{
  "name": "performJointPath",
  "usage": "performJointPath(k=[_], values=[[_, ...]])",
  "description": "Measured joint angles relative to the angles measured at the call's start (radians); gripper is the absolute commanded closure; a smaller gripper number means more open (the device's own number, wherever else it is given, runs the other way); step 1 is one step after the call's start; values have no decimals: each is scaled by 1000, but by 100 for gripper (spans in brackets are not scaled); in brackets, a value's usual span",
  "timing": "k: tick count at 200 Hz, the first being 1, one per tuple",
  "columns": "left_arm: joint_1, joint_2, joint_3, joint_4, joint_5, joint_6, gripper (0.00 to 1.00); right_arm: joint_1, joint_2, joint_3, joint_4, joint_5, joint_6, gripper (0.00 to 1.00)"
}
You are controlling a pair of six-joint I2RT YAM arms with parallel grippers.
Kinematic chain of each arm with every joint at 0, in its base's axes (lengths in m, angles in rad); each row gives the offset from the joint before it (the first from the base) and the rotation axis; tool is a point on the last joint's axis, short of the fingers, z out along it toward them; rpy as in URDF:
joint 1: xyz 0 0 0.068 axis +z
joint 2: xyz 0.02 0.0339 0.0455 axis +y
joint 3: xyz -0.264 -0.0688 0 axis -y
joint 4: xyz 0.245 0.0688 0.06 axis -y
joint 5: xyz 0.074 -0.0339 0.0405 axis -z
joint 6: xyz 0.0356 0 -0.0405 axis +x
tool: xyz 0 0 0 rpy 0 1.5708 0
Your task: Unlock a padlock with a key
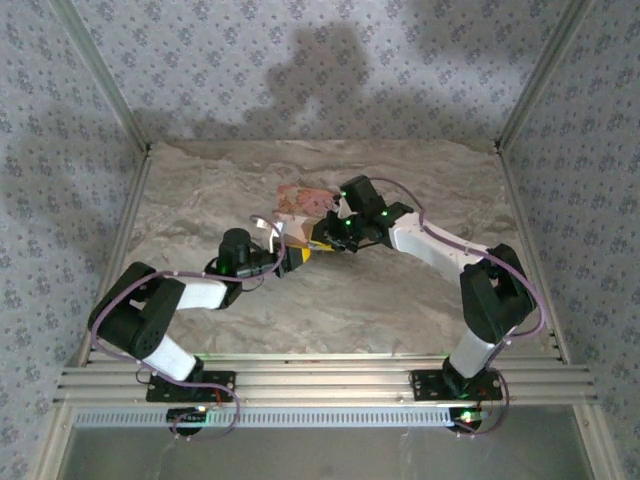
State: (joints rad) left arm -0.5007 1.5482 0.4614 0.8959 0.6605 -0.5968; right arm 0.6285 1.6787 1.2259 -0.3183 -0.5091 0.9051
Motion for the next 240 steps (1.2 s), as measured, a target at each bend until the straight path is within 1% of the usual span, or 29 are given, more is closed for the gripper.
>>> performJointPath(k=[48,110,130,160,180,205,240], values=[[3,0,0,-14,16,-12,100,-5,14,0,3,-27,-5,100],[-2,-92,-3,-170,8,117,100,-21,31,6,-16,-125,-43,100],[10,-77,-3,-138,38,90,100,-26,31,7,-18,-140,-61,100],[41,23,-9,46,123,-34,100,-33,31,9,-11,-135,-76,100],[45,59,-9,101,148,-85,100,-34,36,9,-14,-126,-88,100],[42,57,-9,90,151,-92,100,-34,37,9,-19,-118,-106,100],[3,-9,-7,-46,107,-30,100,-26,37,9,-45,-115,-133,100]])
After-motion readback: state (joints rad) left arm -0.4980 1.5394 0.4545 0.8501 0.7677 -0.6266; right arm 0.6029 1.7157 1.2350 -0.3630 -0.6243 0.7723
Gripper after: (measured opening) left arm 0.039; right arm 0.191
